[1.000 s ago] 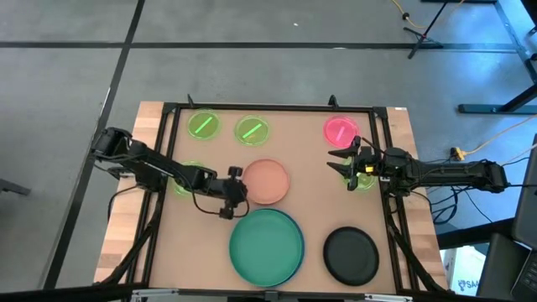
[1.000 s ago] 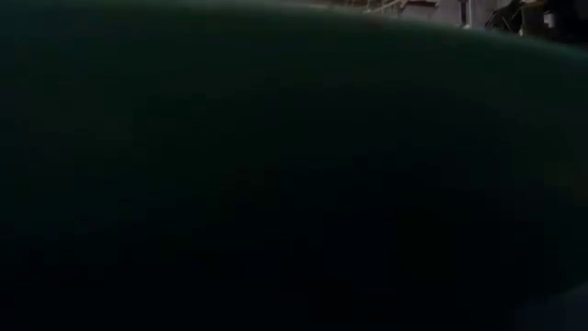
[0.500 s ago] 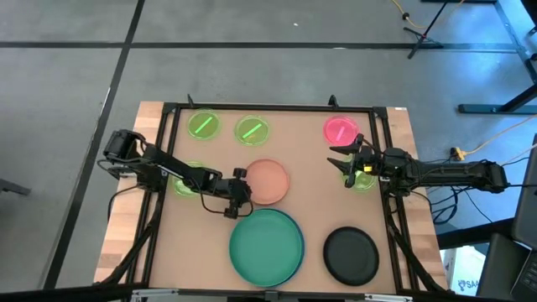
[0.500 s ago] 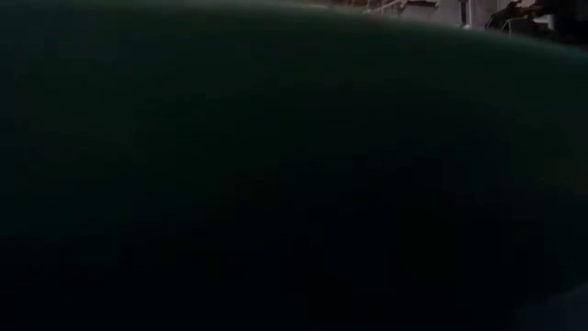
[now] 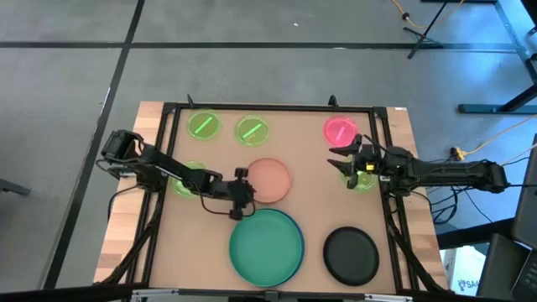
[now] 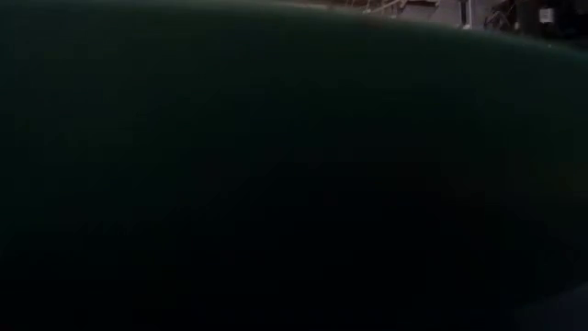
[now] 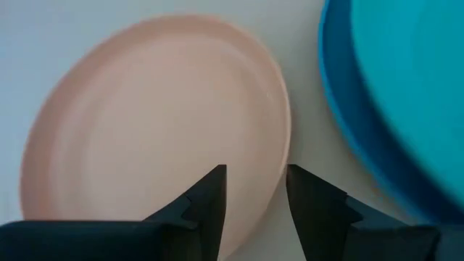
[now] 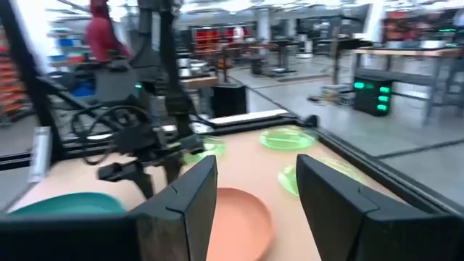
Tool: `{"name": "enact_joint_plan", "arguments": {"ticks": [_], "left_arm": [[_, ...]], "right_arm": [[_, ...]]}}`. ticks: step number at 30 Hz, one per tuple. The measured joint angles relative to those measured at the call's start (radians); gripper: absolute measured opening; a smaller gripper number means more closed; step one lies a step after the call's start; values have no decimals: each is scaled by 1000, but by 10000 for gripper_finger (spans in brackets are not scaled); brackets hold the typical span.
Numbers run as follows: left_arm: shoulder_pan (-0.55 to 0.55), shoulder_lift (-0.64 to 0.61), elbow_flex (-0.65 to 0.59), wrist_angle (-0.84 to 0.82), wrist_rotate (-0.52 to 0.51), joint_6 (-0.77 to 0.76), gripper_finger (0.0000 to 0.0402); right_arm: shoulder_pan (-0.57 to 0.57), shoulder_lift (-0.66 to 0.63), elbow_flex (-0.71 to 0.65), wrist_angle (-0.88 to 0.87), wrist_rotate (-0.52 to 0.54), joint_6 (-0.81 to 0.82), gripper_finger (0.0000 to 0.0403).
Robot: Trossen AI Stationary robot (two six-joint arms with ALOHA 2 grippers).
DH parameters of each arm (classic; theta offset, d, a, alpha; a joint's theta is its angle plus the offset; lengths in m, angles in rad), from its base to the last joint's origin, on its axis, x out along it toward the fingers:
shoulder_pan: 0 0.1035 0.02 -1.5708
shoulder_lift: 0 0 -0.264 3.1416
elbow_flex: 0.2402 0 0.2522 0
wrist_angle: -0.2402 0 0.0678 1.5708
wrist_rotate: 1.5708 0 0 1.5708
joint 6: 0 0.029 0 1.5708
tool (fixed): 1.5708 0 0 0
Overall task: Stack plastic plates
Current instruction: Stack the black plate on top of the dark green plate
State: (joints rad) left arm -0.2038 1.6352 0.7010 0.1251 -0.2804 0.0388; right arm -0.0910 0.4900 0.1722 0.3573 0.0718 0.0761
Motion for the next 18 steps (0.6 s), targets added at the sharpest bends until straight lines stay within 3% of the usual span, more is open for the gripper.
{"name": "enact_joint_plan", "arguments": {"ticks": [4, 9, 18], "left_arm": [[-50, -1, -21, 79, -108, -11, 137], [-121, -1, -64, 194, -225, -45, 137], [-276, -99, -77, 248, -234, -118, 137]], "right_arm": [[10, 11, 30, -54, -53, 47, 182], [124, 80, 41, -66, -42, 54, 182], [404, 309, 141, -76, 196, 101, 182]]}}
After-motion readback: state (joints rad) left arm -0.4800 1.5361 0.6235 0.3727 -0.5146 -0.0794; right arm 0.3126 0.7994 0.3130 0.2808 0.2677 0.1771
